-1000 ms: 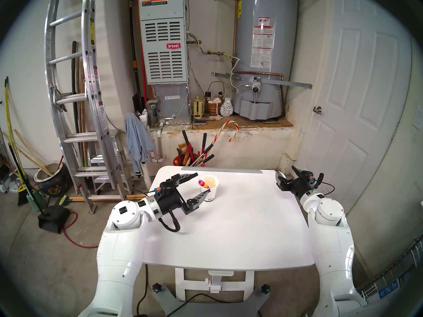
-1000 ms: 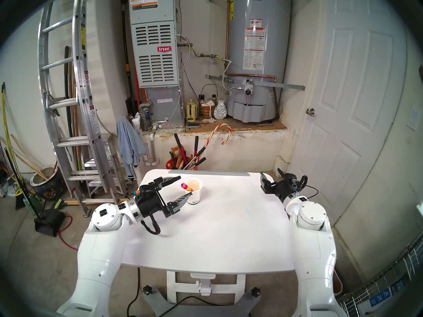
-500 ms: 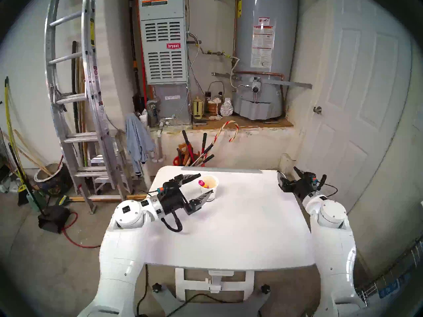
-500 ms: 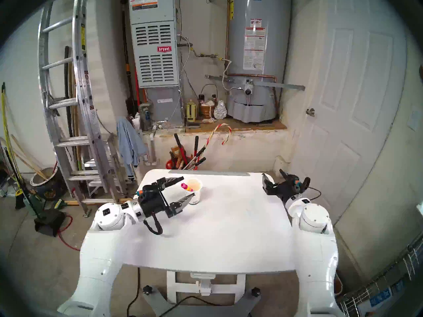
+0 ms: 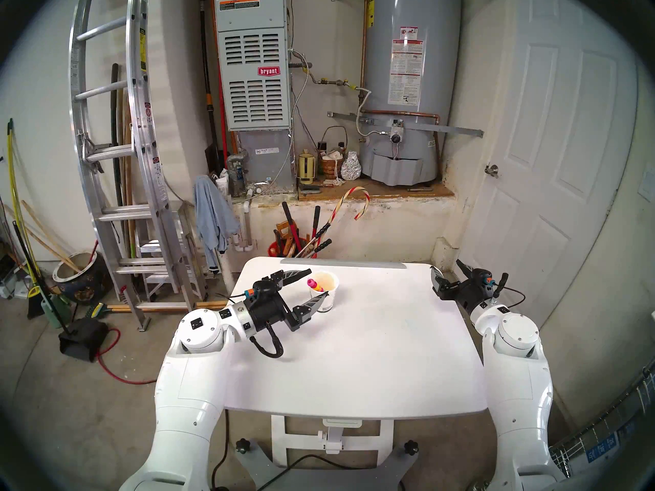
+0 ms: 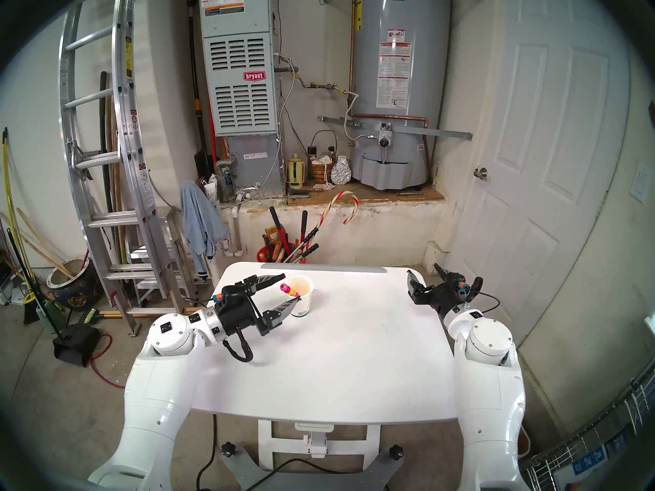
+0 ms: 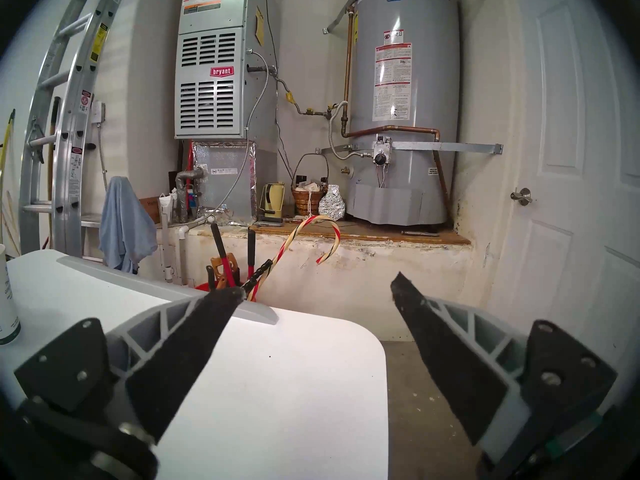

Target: Switch the marker to another color

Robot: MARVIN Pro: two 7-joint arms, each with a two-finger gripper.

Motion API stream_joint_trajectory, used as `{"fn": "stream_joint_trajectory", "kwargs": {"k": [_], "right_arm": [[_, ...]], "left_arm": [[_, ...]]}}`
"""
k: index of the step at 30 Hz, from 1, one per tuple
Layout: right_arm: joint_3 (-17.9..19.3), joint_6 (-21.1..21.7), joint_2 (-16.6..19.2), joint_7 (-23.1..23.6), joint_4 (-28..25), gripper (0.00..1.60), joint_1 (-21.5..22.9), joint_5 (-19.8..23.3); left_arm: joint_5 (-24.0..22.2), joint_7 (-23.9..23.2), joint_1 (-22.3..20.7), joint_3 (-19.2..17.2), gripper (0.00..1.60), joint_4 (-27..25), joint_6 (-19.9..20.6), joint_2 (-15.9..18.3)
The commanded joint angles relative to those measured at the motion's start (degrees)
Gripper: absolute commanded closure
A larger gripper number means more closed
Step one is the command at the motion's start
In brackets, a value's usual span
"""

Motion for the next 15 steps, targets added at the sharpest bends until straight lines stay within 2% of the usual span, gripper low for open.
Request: {"fn": "stream_joint_trajectory", "kwargs": {"k": [1, 9, 15], "right_arm": [[-0.1, -0.1, -0.3, -0.1, -2.0, 0.0, 0.3, 0.1], [0.2, -0.3, -0.3, 0.1, -1.7, 0.0, 0.2, 0.1], [0.4, -0.4, -0.4, 0.3, -1.7, 0.0, 0.1, 0.1]], "left_arm": [[-0.3, -0.4, -0.9, -0.1, 0.34, -0.2, 0.2, 0.3], [-0.3, -0.5, -0.5, 0.0, 0.37, -0.1, 0.3, 0.3], [-0.2, -0.5, -0.6, 0.0, 0.47, 0.1, 0.2, 0.3]]}}
